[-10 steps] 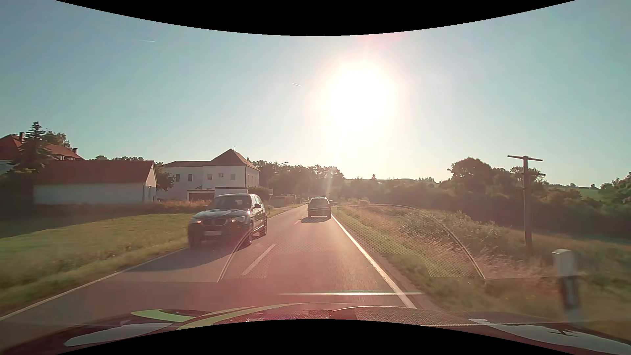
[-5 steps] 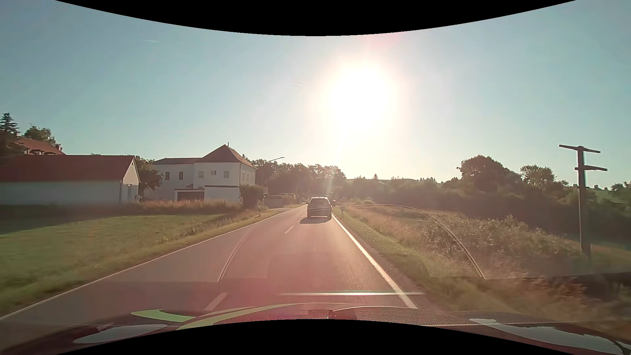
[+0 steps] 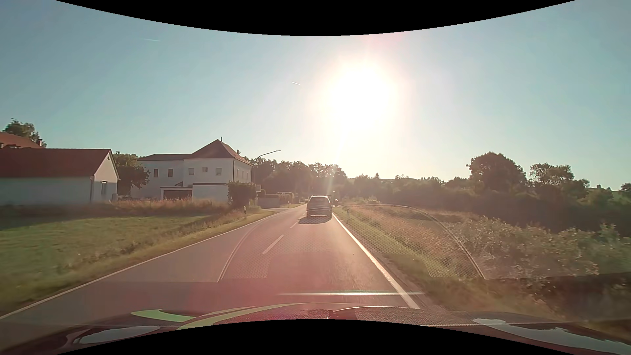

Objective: Follow the waypoints while adhering to traffic rules and regulations

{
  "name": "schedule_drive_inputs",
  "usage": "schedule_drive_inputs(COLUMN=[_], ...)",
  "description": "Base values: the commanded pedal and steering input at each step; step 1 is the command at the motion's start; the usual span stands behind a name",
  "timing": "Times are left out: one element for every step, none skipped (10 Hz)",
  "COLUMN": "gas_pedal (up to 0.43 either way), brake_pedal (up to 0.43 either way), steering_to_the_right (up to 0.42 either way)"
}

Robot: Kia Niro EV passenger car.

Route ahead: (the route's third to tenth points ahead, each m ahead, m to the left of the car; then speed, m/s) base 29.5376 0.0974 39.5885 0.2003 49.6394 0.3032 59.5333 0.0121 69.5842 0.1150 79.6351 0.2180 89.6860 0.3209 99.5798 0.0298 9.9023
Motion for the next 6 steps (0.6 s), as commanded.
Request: schedule_drive_inputs(gas_pedal=[0.000, 0.000, 0.000, 0.000, 0.000, 0.000], brake_pedal=[0.085, 0.098, 0.116, 0.140, 0.140, 0.134], steering_to_the_right=[0.001, 0.001, 0.001, 0.001, 0.001, 0.001])
